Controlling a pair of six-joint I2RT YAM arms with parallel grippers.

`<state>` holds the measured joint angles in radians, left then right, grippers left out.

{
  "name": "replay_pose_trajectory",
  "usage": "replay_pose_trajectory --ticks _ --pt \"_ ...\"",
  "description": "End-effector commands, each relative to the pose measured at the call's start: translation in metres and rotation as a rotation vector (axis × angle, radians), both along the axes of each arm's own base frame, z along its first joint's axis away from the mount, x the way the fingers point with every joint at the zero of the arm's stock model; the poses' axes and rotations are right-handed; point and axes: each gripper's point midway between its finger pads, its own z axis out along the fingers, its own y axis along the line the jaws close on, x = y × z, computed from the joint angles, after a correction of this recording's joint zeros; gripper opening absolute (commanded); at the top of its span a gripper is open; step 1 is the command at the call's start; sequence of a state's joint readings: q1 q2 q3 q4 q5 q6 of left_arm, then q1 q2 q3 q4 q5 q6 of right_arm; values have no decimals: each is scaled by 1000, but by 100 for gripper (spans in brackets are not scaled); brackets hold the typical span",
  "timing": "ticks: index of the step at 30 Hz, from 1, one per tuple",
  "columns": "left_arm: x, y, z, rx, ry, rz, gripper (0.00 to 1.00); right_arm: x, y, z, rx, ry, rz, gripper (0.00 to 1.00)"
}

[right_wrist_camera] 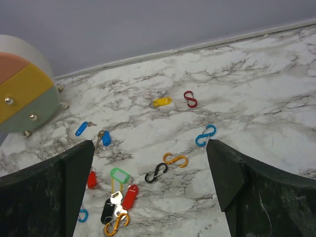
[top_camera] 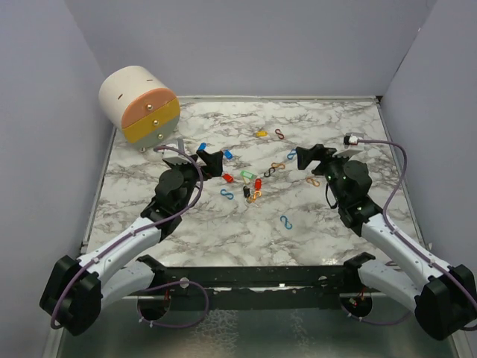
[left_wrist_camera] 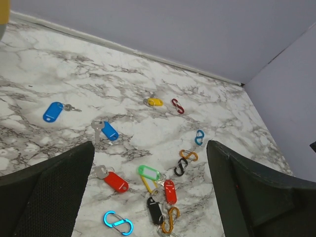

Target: Put the keys on the keyring

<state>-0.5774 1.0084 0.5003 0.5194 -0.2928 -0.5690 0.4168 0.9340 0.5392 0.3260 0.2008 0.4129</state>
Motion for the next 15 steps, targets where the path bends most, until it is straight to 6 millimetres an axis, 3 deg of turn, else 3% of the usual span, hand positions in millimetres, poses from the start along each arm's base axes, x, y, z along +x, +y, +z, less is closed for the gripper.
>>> replay_pose_trajectory --ticks 1,4,9,15 --pt "-2 18 5 54 -43 68 99 4 7 7 2 -27 31 98" --pt "-2 20 5 43 -39 75 99 3 7 5 -15 -35 37 98" --pt "-3 38 -9 -33 1 179 99 0 3 8 -39 -44 33 99" --pt "-9 31 -1 16 -34 114 99 -1 -1 6 -81 -40 22 99"
